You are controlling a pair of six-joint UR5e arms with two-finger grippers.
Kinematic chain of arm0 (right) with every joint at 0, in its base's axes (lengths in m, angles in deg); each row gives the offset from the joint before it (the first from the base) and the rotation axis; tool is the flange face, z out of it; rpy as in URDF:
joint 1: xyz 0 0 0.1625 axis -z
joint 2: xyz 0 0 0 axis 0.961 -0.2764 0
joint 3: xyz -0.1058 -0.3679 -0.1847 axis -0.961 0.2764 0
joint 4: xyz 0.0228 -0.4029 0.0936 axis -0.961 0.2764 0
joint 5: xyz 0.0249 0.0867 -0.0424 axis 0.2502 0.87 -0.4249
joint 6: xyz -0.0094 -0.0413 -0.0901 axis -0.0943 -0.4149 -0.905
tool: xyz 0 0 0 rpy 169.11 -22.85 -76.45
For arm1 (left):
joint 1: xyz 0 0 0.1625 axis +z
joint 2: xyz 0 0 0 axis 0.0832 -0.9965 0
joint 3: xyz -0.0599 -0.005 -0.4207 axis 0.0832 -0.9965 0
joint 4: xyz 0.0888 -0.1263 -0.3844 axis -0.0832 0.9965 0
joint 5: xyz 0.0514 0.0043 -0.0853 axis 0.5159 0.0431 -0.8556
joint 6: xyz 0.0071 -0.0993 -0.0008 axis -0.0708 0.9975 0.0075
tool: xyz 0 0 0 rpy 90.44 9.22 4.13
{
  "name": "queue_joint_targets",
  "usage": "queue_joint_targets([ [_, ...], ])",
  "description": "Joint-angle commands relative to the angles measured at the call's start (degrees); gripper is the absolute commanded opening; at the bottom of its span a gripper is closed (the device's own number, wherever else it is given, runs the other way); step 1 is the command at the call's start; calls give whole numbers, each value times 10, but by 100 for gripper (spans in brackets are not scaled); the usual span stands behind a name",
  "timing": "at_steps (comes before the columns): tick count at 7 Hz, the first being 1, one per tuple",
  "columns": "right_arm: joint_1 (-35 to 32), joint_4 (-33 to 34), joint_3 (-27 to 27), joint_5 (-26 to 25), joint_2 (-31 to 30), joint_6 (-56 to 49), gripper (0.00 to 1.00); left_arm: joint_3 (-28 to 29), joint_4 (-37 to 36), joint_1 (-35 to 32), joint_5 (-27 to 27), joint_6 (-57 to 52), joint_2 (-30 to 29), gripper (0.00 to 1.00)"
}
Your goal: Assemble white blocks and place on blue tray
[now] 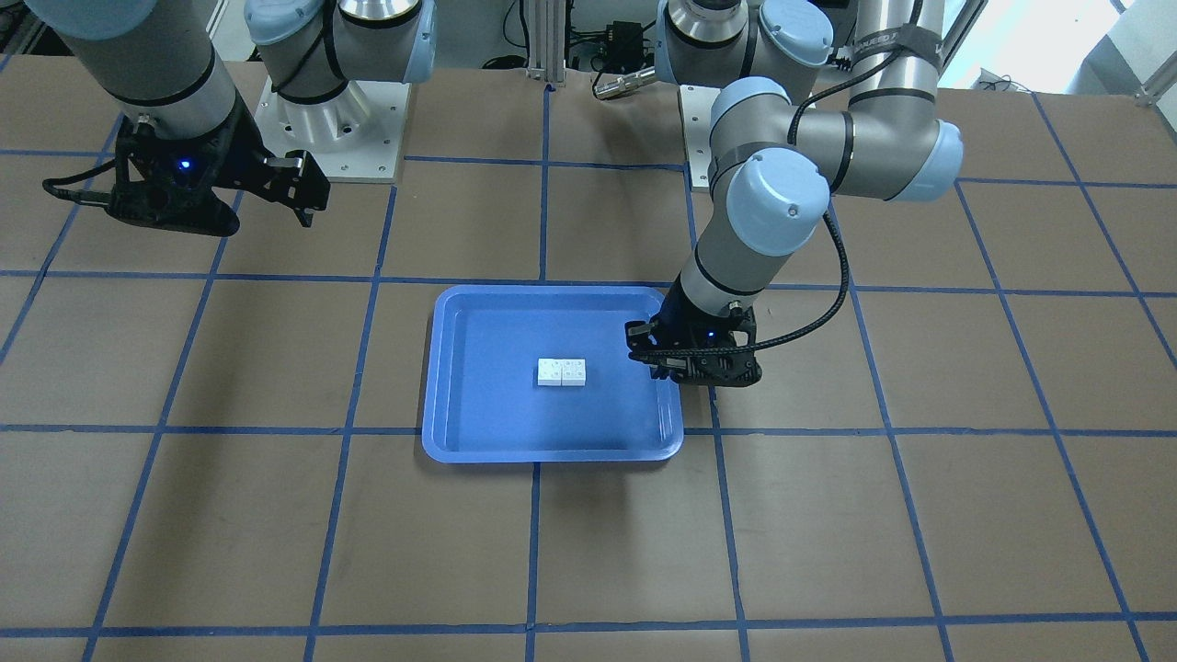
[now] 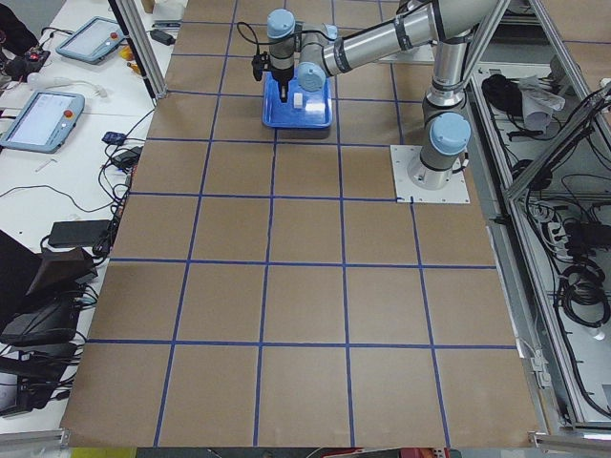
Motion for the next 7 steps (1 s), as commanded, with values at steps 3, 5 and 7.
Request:
queue_joint_targets([
  [3,-3,92,6,114,2,-1,100,53,132,25,42,-4,57,100],
  [5,-6,94,7,79,2,-2,100,59,175,32,51,-78,93,100],
  [7,-9,94,8,83,2,3,100,80,158,39,56,-91,103,100],
])
